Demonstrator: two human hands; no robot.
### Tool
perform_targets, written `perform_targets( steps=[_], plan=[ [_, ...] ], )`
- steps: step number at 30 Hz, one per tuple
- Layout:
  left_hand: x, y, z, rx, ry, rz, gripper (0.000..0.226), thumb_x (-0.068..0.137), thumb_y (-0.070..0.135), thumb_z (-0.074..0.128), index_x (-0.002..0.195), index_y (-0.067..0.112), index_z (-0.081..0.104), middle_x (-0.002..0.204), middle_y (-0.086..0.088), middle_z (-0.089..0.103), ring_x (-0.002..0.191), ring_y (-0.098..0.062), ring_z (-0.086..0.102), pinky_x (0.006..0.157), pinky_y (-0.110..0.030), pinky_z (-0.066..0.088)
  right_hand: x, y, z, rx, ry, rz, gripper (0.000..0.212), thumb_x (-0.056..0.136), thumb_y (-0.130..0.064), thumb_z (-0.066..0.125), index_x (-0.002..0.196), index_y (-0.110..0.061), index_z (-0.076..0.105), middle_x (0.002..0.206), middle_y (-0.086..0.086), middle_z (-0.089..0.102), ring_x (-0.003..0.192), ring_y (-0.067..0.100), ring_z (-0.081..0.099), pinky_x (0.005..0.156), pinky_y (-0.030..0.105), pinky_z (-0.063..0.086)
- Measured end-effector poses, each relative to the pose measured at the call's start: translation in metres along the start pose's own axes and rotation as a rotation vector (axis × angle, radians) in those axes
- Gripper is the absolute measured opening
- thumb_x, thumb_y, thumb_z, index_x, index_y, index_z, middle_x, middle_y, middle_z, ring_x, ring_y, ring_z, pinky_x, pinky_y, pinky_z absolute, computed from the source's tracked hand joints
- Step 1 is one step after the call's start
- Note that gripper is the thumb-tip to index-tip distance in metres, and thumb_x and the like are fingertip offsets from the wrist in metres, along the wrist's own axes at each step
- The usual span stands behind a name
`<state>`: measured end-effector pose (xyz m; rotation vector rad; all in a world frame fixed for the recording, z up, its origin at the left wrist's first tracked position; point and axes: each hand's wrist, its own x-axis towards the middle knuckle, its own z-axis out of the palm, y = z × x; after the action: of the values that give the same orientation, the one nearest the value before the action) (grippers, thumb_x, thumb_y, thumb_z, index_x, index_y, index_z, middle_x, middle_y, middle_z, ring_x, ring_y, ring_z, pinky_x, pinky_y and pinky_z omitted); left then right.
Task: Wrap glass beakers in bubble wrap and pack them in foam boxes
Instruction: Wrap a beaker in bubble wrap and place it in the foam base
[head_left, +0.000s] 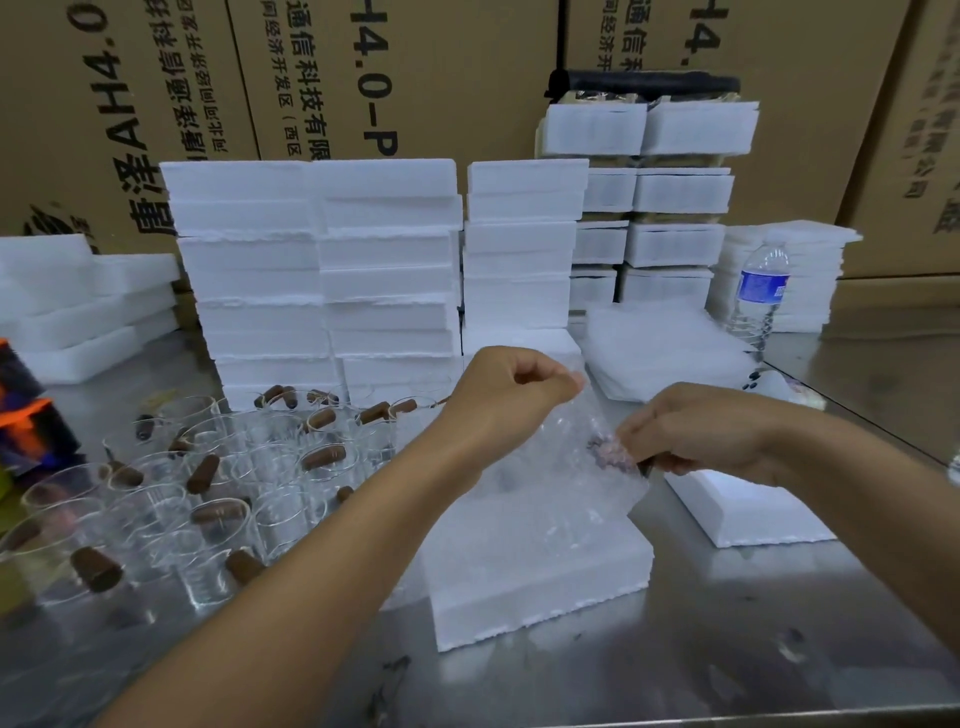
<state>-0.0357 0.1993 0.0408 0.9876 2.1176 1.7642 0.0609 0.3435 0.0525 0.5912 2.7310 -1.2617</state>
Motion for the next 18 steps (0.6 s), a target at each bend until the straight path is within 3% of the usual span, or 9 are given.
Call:
perform_targets(
  steps=[2,6,11,15,16,18],
  plan=[
    [-0.001,0.0,-0.001,0.035,0.056,0.079,0.02,0.085,0.027,0.068,0.066,0.023,0.066,0.064,0.005,0.056,0.06,-0.004,0.051,0.05,-0.005,0.039,0.004,-0.006,0.001,0.019,-0.031,0.006,0.017,0.071,-0.018,0.07,0.058,-0.009,0.065,0.058,0.001,0.057,0.052,0.01,0.04,0.055,0.02,0.033],
    [-0.009,0.003,0.002,0.073,0.069,0.229,0.02,0.086,0.022,0.066,0.067,0.02,0.065,0.057,0.002,0.045,0.049,-0.005,0.038,0.048,-0.008,0.035,0.013,-0.015,0.008,0.161,-0.115,0.021,0.04,0.083,-0.013,0.064,0.043,-0.016,0.066,0.053,-0.004,0.059,0.043,0.005,0.04,0.045,0.013,0.032],
    [-0.02,0.006,0.004,0.039,0.102,0.357,0.02,0.086,0.014,0.063,0.067,0.018,0.06,0.057,0.004,0.05,0.05,-0.003,0.043,0.05,-0.011,0.037,0.024,-0.013,0.033,0.633,-0.178,-0.022,0.054,0.091,0.007,0.039,0.048,-0.011,0.067,0.053,0.0,0.059,0.047,0.005,0.049,0.048,0.014,0.041],
    [-0.027,0.006,0.009,-0.002,0.101,0.357,0.022,0.086,0.015,0.064,0.066,0.021,0.058,0.056,0.013,0.052,0.053,-0.002,0.047,0.054,-0.013,0.04,0.027,-0.011,0.054,0.857,-0.204,-0.037,0.039,0.097,0.0,0.036,0.067,-0.01,0.059,0.052,-0.002,0.054,0.046,0.003,0.051,0.048,0.011,0.042],
    [-0.03,0.005,0.012,-0.005,0.087,0.356,0.022,0.086,0.015,0.064,0.066,0.022,0.058,0.058,0.012,0.054,0.055,-0.003,0.049,0.055,-0.013,0.042,0.027,-0.012,0.057,0.922,-0.185,-0.063,0.043,0.099,-0.004,0.033,0.066,-0.01,0.059,0.048,-0.003,0.055,0.041,0.002,0.052,0.043,0.011,0.041],
    [-0.036,0.003,0.016,0.006,0.054,0.366,0.021,0.086,0.017,0.064,0.067,0.023,0.058,0.061,0.01,0.057,0.059,-0.004,0.052,0.057,-0.013,0.044,0.029,-0.014,0.068,1.097,-0.124,-0.135,0.066,0.1,-0.013,0.03,0.043,-0.011,0.063,0.039,-0.005,0.054,0.033,0.001,0.052,0.033,0.01,0.038]
  ],
)
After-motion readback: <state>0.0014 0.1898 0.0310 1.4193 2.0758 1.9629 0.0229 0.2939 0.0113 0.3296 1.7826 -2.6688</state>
